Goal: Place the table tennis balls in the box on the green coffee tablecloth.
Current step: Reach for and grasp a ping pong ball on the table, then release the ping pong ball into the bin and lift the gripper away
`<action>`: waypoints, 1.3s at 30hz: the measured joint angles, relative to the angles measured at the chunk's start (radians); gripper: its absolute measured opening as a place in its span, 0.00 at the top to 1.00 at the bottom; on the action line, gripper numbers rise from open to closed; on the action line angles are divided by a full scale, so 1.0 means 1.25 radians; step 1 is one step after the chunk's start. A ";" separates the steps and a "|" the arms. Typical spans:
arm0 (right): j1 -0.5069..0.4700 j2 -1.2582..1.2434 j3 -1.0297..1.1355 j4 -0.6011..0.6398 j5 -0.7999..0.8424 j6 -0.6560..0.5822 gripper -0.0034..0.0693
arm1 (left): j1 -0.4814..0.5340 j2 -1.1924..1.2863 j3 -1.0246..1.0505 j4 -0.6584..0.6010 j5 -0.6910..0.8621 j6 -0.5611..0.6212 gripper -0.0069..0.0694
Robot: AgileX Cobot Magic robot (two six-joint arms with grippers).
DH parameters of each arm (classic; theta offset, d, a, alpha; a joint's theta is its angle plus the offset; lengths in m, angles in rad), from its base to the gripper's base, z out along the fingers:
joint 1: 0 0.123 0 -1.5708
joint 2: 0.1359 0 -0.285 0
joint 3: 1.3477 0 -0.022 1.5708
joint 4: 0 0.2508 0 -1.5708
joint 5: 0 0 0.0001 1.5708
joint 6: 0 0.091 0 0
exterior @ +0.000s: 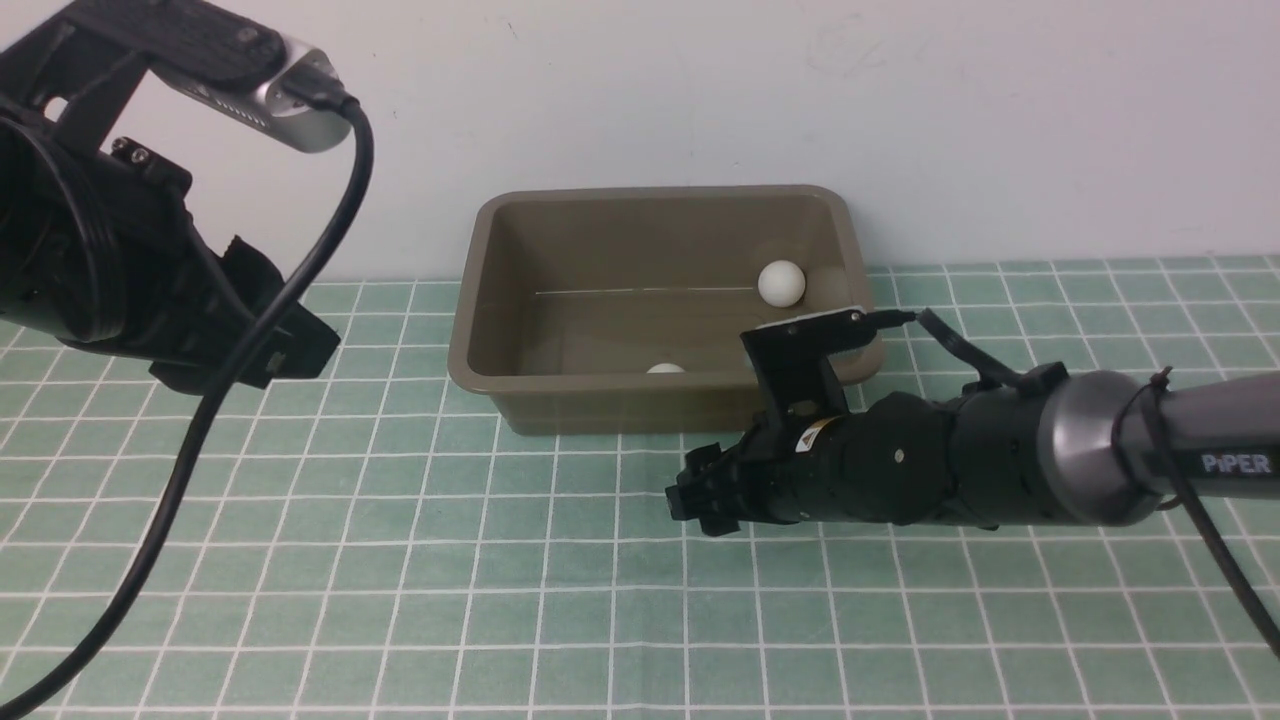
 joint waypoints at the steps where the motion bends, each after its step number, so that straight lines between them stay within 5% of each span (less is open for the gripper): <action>1: 0.000 0.000 0.000 0.000 0.001 0.000 0.34 | 0.000 0.000 0.000 0.000 0.000 0.000 0.48; 9: 0.000 0.000 0.000 0.000 0.007 0.000 0.52 | 0.000 0.000 0.000 0.000 0.000 0.000 0.48; 22: 0.000 -0.004 0.000 -0.012 0.025 -0.014 0.52 | 0.000 0.000 0.000 0.000 0.023 0.000 0.48; 33: 0.000 -0.215 0.000 -0.154 0.253 -0.040 0.52 | 0.000 0.000 0.000 0.000 0.024 0.000 0.48; 39: -0.002 -0.297 0.000 -0.206 0.164 -0.064 0.52 | 0.000 0.000 0.000 0.000 0.022 0.000 0.48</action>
